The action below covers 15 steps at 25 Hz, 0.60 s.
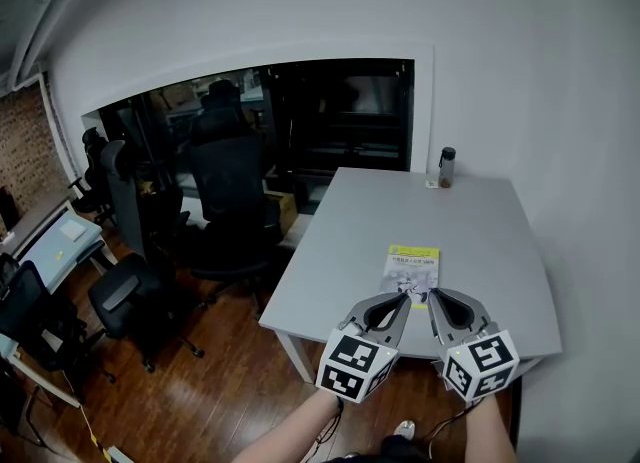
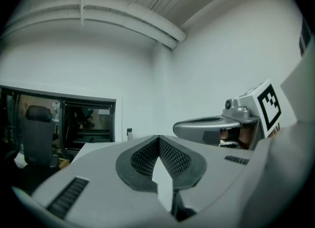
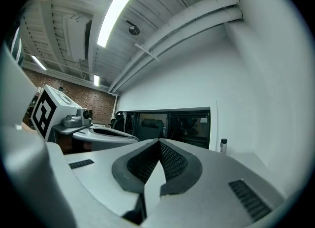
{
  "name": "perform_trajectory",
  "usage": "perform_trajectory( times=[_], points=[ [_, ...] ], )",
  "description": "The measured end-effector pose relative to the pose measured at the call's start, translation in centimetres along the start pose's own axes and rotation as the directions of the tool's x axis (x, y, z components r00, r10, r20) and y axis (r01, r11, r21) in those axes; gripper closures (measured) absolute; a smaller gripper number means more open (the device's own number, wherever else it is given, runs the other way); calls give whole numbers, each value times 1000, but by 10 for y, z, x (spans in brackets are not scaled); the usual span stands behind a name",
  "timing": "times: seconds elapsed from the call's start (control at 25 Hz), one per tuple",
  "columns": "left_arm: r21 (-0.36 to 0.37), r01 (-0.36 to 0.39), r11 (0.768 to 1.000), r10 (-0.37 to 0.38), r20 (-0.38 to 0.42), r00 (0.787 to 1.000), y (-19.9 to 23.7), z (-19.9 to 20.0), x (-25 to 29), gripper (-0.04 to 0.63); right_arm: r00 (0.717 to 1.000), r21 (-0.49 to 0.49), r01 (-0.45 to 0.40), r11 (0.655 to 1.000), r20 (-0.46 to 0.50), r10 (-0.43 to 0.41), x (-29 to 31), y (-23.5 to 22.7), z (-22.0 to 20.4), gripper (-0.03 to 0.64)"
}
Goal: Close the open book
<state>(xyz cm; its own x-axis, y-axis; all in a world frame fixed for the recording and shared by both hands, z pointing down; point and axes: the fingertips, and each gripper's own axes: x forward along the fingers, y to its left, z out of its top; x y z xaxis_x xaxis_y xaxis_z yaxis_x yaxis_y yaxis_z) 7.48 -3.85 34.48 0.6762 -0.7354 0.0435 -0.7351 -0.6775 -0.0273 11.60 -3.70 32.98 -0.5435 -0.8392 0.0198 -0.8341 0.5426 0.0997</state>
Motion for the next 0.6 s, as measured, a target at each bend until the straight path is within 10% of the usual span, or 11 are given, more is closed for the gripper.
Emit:
perform_trajectory(
  times=[0.6],
  points=[
    [-20, 16, 1000, -16, 8, 1000, -1, 3, -10, 591, 1000, 17, 10, 1000, 2, -10, -4, 6, 1, 614]
  ],
)
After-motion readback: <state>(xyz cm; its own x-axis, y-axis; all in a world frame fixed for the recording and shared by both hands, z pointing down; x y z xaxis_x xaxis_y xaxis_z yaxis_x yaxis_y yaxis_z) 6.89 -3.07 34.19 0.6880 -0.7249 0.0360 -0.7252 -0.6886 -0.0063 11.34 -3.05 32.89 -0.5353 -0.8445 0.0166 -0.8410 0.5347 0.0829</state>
